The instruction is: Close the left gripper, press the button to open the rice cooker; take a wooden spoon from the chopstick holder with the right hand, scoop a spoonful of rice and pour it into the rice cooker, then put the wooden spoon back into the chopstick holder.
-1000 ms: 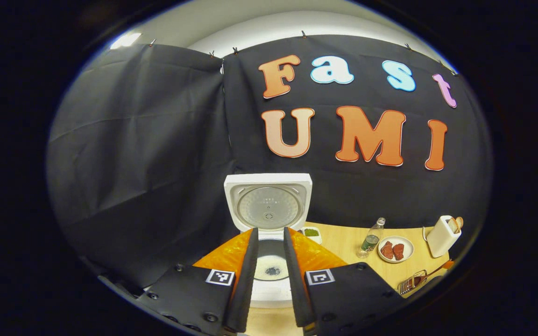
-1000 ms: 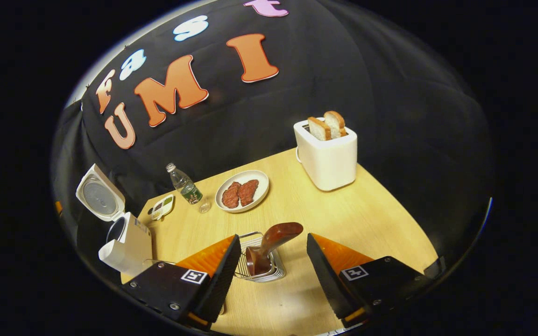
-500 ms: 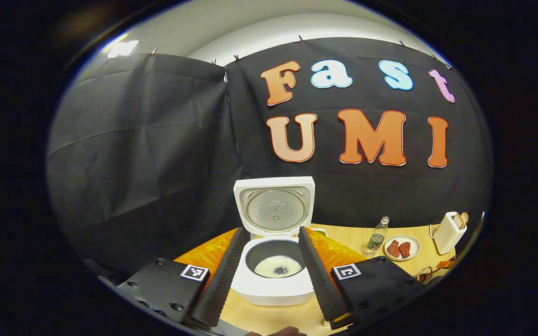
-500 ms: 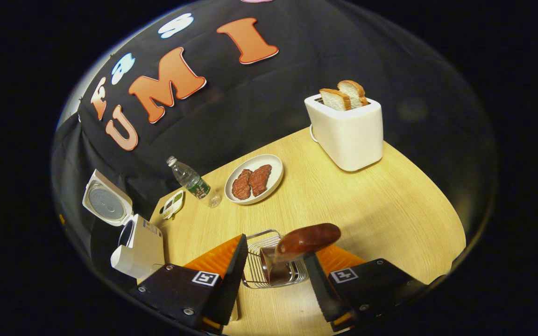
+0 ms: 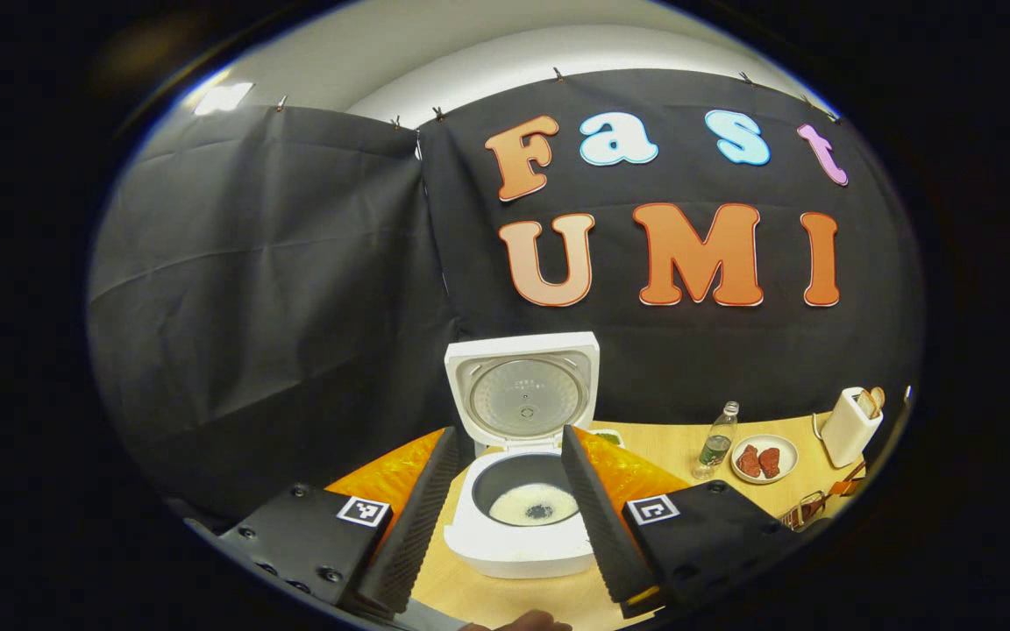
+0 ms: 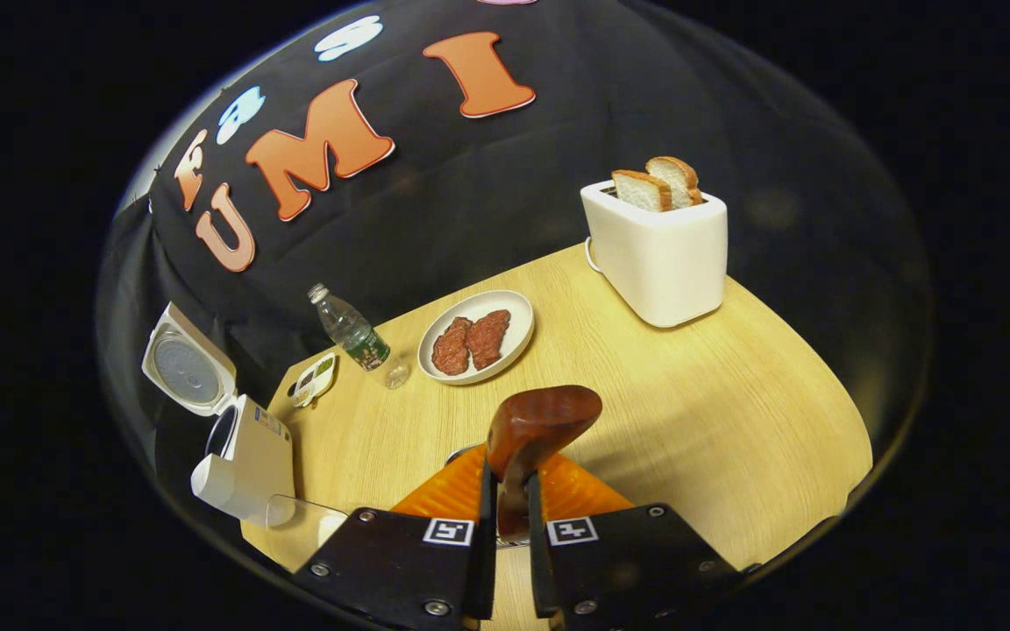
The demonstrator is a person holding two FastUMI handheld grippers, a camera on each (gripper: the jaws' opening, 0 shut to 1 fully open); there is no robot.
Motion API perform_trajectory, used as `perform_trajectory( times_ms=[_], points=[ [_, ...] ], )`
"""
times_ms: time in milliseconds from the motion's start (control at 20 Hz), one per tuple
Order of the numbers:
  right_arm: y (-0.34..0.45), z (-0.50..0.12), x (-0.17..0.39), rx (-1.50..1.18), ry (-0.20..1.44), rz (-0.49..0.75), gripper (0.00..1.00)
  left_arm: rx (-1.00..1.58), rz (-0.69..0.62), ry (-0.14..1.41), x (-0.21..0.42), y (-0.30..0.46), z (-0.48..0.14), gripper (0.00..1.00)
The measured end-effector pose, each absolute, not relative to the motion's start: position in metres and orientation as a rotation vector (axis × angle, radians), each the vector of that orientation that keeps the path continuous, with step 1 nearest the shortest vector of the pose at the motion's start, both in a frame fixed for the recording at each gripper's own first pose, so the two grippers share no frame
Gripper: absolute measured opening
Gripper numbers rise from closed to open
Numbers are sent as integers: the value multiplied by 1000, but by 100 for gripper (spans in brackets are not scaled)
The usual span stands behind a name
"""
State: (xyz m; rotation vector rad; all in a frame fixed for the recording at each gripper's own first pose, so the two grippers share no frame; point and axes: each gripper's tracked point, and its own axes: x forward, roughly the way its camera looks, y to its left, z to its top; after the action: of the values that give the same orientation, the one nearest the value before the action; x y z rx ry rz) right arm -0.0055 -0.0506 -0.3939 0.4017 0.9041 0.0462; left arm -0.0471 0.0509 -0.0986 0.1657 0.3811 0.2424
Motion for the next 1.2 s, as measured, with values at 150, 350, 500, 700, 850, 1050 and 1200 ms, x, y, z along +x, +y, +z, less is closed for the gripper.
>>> perform_trajectory(
  times_ms=[150,350,500,700,850,1050,1200],
  points=[
    [-53,-373,-2,398,866,15,13,174,222,371,-41,55,-99,81],
    [-49,-326,4,377,786,10,13,151,190,330,-32,57,-95,81],
    [-33,-284,5,356,717,56,13,131,181,302,-23,65,-92,93],
    [15,-253,-4,364,690,147,13,118,172,319,-18,79,-103,100],
    [54,-247,-17,350,700,216,13,119,174,333,-14,92,-111,99],
    [94,-258,-35,271,729,287,13,133,176,340,-10,106,-117,99],
    [109,-262,-44,218,738,306,13,146,186,343,-10,117,-119,99]
  ],
)
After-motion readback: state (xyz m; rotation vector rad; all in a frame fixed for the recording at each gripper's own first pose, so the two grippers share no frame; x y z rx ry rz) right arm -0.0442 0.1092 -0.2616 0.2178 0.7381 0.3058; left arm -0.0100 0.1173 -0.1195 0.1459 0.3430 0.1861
